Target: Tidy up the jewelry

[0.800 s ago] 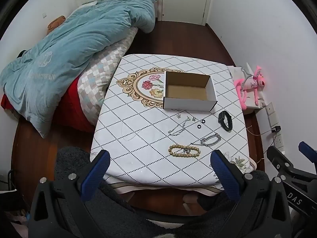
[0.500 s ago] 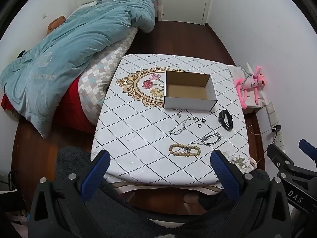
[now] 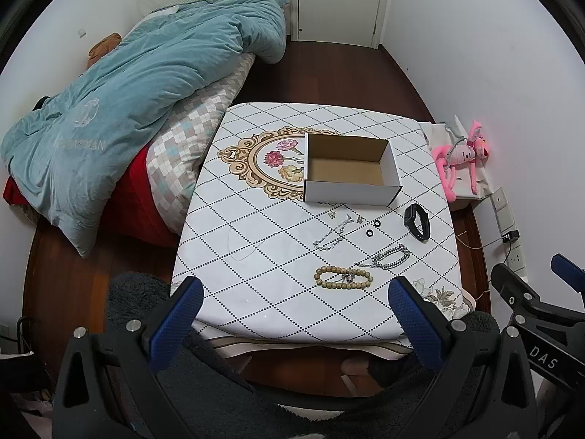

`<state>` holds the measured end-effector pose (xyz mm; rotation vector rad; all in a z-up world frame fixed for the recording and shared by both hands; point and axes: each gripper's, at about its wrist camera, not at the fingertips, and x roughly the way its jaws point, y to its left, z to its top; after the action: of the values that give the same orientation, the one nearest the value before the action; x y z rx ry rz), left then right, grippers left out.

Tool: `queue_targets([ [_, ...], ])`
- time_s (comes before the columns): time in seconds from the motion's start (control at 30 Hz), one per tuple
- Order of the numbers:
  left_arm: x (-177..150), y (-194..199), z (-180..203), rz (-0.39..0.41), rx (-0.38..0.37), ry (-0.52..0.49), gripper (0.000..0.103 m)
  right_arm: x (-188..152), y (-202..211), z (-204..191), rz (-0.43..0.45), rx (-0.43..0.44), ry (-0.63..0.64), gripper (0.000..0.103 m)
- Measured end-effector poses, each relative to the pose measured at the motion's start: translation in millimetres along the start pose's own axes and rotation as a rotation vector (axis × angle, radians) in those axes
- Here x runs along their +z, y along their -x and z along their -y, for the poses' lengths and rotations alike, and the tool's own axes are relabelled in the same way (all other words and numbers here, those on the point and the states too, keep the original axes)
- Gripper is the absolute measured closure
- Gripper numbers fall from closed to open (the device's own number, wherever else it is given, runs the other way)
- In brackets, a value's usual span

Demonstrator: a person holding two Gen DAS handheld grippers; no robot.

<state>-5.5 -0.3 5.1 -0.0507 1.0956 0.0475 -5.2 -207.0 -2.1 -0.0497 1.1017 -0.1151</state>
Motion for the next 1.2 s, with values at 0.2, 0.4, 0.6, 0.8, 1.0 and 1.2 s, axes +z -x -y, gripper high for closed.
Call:
queue_targets([
  [0.2,0,0,-3,-0.003,0.001,0.002,0.0,2,-1,3,0.005,0.001,0.005,0.0],
  [0.4,0,0,-3,-0.001,0.004,0.001,0.0,2,0,2,0.004,0.002,0.007,0.0],
  [0.6,1,0,-3,-0.001,0.003,0.0,0.0,5,3,2,0.013,0.001,0.005,0.0],
  [0.8,2,1,1,0.004,0.005,-0.004,0.0,5,5,4,0.018,0.002,0.003,0.0],
  [1.0,3,3,6,0.012,0.004,-0.011,0.0,4,7,4,0.026,-0.001,0.002,0.0],
  [1.2,3,4,7,0.012,0.0,-0.011,0.0,5,9,5,0.031,-0.004,0.0,0.0],
])
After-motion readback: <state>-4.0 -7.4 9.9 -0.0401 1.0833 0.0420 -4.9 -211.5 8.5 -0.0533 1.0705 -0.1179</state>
